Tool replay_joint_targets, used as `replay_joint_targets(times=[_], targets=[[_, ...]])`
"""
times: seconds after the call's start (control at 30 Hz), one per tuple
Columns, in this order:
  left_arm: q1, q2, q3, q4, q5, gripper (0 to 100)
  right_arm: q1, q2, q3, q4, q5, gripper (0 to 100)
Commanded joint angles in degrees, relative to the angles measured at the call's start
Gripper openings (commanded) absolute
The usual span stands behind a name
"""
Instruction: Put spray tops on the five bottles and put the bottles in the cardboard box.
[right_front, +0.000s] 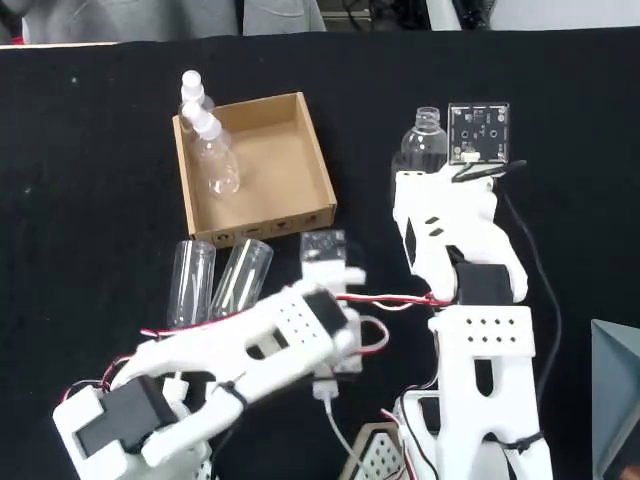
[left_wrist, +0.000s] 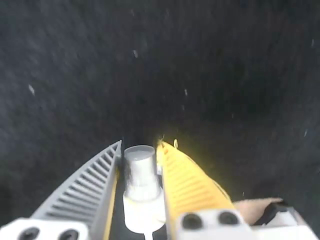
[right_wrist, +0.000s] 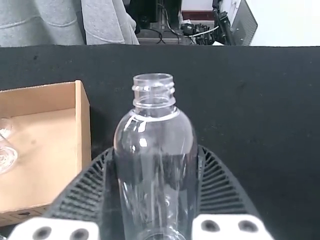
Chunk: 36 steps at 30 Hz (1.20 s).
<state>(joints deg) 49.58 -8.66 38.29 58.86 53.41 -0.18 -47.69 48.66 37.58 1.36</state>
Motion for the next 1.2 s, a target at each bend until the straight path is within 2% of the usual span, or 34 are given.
replay_joint_targets(times=[0.0, 0.1, 0.33, 0.5, 0.57, 1.17], targets=[[-6.73, -0.53, -4.79, 0.70, -2.99, 3, 1.14, -2.42, -4.70, -1.85, 0.00, 9.3], [-10.33, 0.00, -5.85, 0.70, -2.99, 3, 1.14, -2.42, -4.70, -1.85, 0.00, 9.3], [-13.85, 0.09, -5.14, -1.32, -2.73, 4, 1.23, -2.42, -4.70, -1.85, 0.00, 9.3], [-14.46, 2.55, -5.32, -1.23, -2.46, 17, 1.32, -2.42, -4.70, -1.85, 0.00, 9.3], [-14.29, 4.48, -5.76, -1.14, -1.67, 19, 1.32, -2.42, -4.70, -1.85, 0.00, 9.3], [-12.35, 8.79, -7.96, -0.88, 2.11, 3, 1.49, -2.42, -4.70, -1.85, 0.09, 9.3]])
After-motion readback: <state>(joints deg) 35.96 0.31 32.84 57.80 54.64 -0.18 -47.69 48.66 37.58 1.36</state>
